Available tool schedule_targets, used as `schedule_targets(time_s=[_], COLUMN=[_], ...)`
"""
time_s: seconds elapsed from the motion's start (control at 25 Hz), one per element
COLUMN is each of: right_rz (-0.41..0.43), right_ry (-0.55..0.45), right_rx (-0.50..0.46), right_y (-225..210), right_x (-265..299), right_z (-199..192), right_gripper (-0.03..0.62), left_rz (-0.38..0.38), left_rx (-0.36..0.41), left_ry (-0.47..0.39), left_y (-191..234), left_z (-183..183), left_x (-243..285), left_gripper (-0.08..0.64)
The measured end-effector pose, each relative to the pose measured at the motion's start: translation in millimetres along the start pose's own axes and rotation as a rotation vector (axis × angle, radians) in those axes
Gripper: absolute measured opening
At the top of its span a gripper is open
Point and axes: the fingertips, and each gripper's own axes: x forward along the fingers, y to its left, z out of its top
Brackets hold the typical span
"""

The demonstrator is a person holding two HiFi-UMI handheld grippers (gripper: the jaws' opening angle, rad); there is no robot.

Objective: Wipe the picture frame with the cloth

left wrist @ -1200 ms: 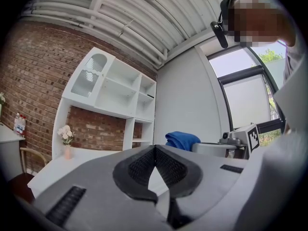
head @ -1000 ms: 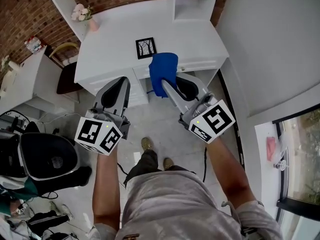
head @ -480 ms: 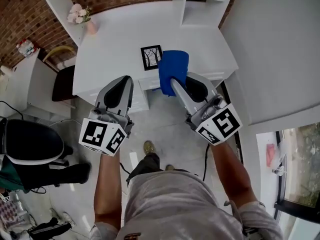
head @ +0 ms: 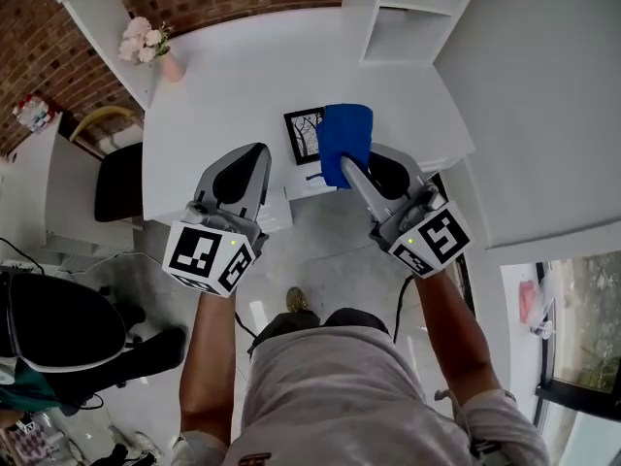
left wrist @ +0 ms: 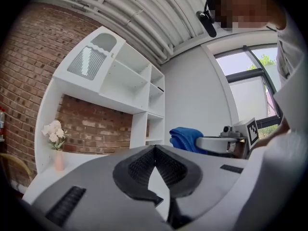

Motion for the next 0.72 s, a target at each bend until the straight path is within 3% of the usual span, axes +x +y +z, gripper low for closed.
schedule_targets(time_s=[0.36,0.72], right_rz=[-0.052,0.01], right_ry=[0.063,0.092], right_rx=[0.016,0.025], right_y=[-36,-77], right_x=[34,69], right_z=[-31,-64], right_gripper=[0.049,0.049], left_rz=[-0.029,-0.004], left_rx=[-0.029,-0.044], left_ry=[0.082,0.156], left_y=[45,68], left_z=[-30,-62], left_x=[33,79], left_gripper=[0.0,0.0])
